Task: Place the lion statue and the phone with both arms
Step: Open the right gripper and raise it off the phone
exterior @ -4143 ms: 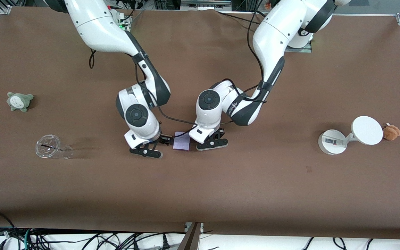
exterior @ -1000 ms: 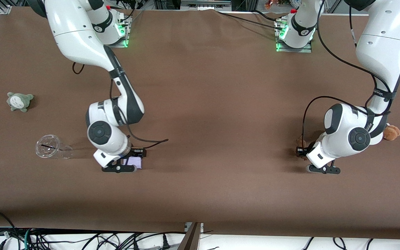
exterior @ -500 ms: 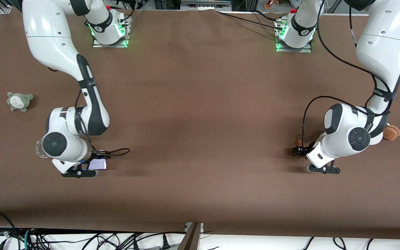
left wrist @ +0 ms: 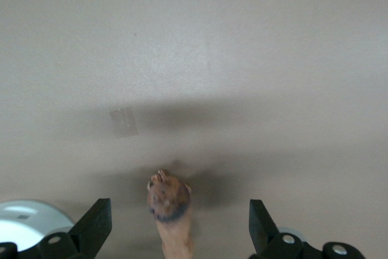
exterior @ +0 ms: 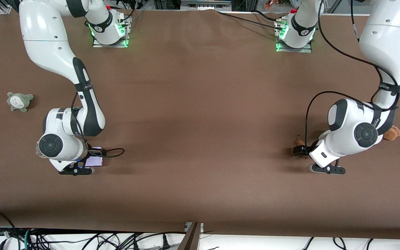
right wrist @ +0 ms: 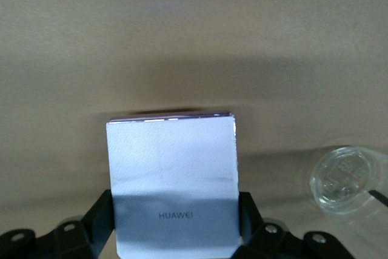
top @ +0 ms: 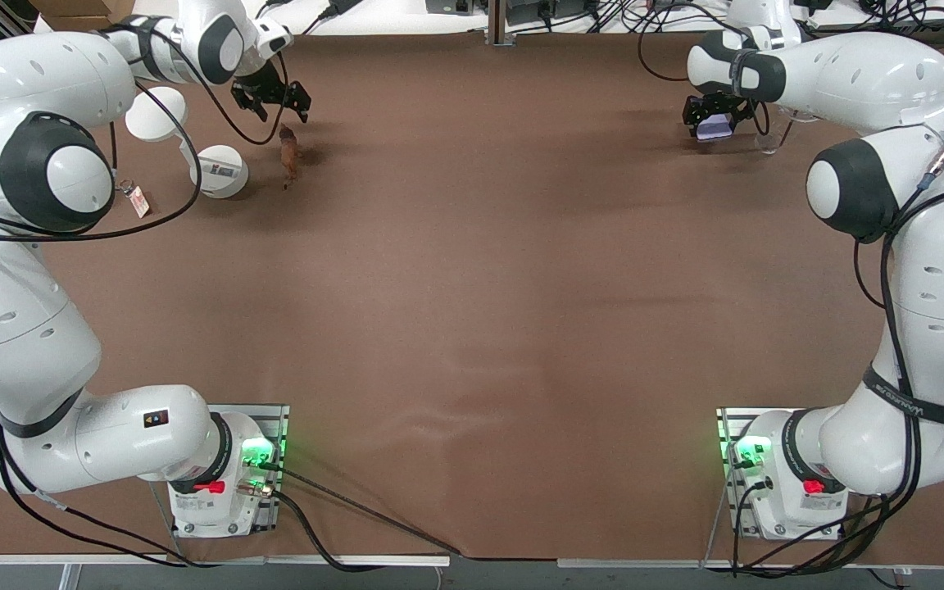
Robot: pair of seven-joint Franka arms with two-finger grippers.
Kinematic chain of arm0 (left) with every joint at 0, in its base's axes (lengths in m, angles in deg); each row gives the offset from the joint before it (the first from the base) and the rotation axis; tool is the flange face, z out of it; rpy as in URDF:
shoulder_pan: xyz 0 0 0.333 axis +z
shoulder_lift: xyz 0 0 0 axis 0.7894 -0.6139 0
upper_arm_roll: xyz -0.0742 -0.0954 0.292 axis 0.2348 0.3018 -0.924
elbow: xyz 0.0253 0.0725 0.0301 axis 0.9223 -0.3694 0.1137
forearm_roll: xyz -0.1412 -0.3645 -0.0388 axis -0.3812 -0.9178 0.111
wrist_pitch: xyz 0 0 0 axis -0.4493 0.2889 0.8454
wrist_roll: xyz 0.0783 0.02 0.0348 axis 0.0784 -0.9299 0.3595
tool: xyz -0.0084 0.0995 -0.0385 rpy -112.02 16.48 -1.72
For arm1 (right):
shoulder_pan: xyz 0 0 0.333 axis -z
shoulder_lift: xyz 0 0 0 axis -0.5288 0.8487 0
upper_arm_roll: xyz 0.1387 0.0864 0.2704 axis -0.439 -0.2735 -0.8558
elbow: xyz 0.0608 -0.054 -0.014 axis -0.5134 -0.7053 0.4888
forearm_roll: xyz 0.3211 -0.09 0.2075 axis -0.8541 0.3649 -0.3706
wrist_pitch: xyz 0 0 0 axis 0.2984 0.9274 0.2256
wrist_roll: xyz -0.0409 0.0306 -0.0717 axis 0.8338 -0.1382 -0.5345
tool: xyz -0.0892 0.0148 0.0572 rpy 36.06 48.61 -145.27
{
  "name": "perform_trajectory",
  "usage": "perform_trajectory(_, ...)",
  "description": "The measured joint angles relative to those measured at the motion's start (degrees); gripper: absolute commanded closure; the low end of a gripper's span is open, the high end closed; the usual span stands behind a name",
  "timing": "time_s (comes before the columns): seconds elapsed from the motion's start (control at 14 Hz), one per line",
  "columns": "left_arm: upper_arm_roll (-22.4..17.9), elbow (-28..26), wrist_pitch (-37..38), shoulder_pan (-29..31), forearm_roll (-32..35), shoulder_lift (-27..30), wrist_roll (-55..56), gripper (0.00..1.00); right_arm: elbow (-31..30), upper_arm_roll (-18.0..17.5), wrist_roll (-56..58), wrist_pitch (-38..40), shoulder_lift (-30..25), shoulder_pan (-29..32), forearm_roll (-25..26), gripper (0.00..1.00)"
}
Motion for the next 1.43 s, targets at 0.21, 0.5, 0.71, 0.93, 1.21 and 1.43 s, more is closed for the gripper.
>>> perform_trajectory(0.21,1.2,0.33,4.72,-0.06,-2.42,5.53,1.12,0.0,-0.12,0.01,0.24,-0.18,0.7,0.76,0.0,0.0)
perform_trajectory(0.5,2.49,2.86,16.13,-0.14,-2.63,14.71,4.06,0.0,1.72,-0.04,0.59,-0.63,0.31,0.51,0.0,0.0)
perform_trajectory(0.71,2.4,3.73,23.54,0.35,-2.84,21.3,5.58,0.0,4.39,-0.08,0.95,3.82,-4.81,0.34,0.0,0.0)
perform_trajectory(0.93,2.06,3.79,30.68,1.31,-4.32,26.0,5.9,0.0,4.79,-0.29,1.67,10.24,-12.59,0.34,0.0,0.0)
perform_trajectory(1.21,1.99,3.13,36.35,3.54,-8.68,30.61,7.39,0.0,4.57,-0.78,1.83,19.87,-20.1,-0.01,0.0,0.0)
perform_trajectory(1.43,1.88,-0.46,36.42,7.15,-11.61,33.41,7.0,0.0,2.26,-3.67,1.75,24.11,-27.29,0.56,0.01,0.0)
